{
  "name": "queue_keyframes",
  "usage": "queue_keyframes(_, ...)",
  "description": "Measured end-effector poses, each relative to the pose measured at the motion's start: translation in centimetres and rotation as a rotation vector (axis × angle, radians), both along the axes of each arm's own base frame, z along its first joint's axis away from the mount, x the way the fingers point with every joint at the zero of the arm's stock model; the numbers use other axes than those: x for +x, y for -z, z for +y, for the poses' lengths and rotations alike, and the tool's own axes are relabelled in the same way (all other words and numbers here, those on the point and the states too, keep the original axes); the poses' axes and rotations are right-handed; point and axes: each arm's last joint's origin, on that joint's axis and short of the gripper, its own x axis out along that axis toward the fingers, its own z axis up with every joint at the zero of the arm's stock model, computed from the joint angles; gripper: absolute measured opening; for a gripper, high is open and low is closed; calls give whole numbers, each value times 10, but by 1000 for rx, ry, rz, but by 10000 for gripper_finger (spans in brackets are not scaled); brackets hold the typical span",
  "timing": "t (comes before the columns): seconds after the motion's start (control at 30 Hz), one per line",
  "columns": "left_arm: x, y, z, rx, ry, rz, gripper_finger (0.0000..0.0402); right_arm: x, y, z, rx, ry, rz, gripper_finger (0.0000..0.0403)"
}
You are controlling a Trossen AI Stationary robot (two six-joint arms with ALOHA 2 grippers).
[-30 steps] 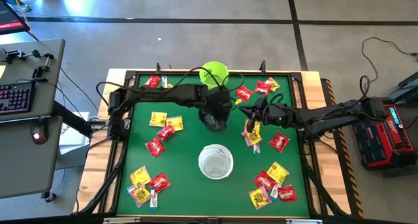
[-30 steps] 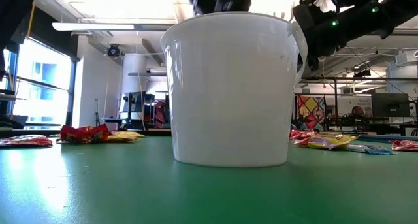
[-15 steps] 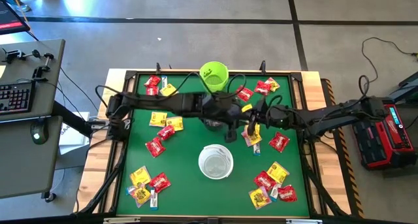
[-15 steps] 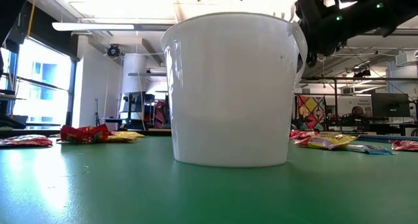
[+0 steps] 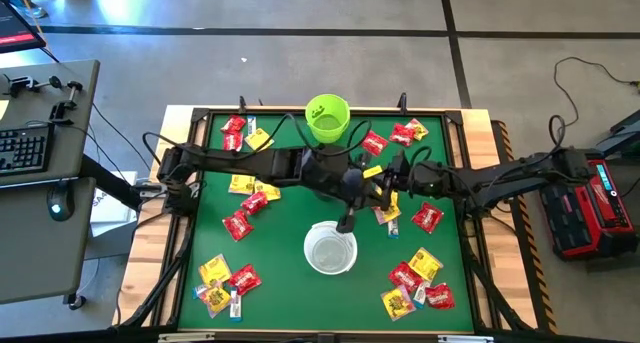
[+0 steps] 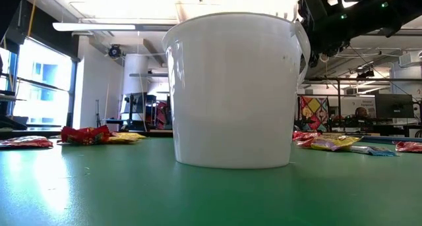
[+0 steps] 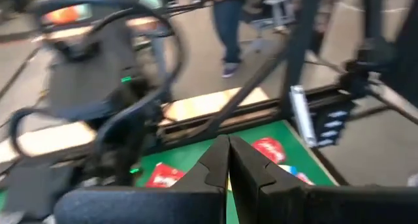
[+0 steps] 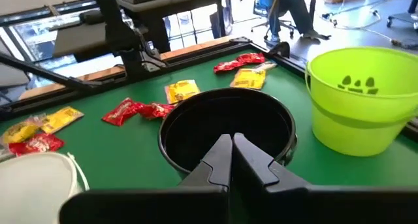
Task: Sort candy by brand, put in halloween buckets
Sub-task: Put the white chocolate into the black bucket
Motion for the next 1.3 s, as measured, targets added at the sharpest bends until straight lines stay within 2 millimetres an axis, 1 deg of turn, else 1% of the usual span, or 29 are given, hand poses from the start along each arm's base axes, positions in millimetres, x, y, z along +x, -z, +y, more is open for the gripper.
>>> queue_keyframes(0.1, 0, -1, -1, -15, 49, -14, 0, 0, 0, 0, 23, 6, -7, 0)
queue_keyframes(0.27, 1, 0, 1, -21, 23, -16, 0, 0, 0, 1, 37, -8, -10, 0)
queue_keyframes(0.37, 3, 8, 3, -49, -59, -15, 0, 0, 0, 1, 18, -26, -3, 0)
queue_keyframes(0.5, 4, 21, -3, -56, -100, -6, 0, 1, 0, 3, 5, -99, 6, 0)
queue_keyframes(0.6, 3, 27, -9, -69, -110, 38, 0, 1, 0, 3, 11, -116, 7, 0)
queue_keyframes(0.73, -2, 31, -17, -37, -110, 101, 0, 1, 1, 4, -7, -125, 24, 0)
queue_keyframes(0.87, -12, 29, -16, -5, -101, 169, 0, 0, 3, 4, 6, -124, 34, 0)
queue_keyframes(0.97, -16, 29, -14, 36, -78, 191, 0, -1, 6, 3, 15, -110, 62, 0)
queue_keyframes(1.03, -19, 30, -11, 64, -25, 214, 0, -1, 6, 2, 18, -76, 65, 0)
queue_keyframes(1.2, -24, 28, 3, 59, 110, 243, 0, -2, 6, 1, 55, -16, 54, 0)
queue_keyframes(1.3, -28, 33, 7, 69, 156, 299, 0, -1, 4, 0, 67, 19, 113, 0)
